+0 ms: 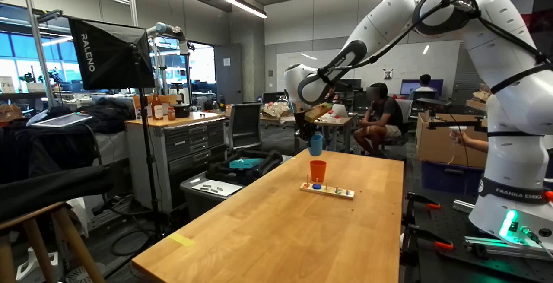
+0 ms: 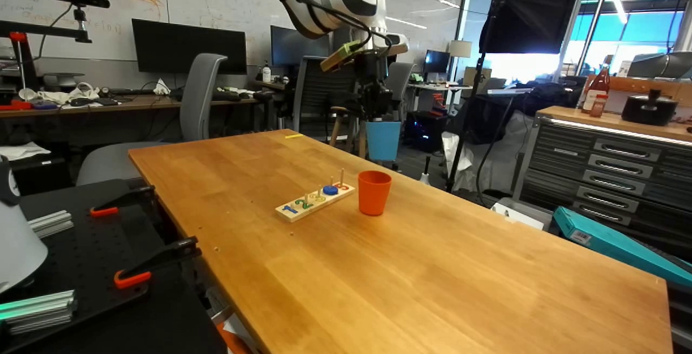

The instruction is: Pick up the blue cup and put it in the orange cup

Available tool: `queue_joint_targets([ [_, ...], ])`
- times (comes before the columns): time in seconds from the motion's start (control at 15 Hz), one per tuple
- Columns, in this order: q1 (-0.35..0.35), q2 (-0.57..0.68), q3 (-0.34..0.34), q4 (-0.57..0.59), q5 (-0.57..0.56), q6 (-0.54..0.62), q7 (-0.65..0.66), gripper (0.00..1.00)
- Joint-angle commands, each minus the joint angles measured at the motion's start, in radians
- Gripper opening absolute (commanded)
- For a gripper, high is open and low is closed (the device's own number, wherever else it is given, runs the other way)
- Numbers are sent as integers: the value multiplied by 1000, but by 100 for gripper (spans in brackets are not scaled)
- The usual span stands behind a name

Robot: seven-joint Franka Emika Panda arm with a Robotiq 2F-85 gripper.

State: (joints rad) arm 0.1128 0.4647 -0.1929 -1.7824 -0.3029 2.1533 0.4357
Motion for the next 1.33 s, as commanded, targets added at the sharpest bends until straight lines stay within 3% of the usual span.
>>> queue_joint_targets([
  [0.0, -37, 23, 0, 45, -9, -60, 11, 2],
  [0.47, -54, 50, 36, 40, 12, -43, -17, 2],
  [0.53, -41, 23, 42, -15, 4, -24, 2, 2],
  [0.87, -32, 21, 60, -45, 5, -19, 6, 3],
  [1.27, -43, 29, 58, -20, 13, -26, 0, 2],
])
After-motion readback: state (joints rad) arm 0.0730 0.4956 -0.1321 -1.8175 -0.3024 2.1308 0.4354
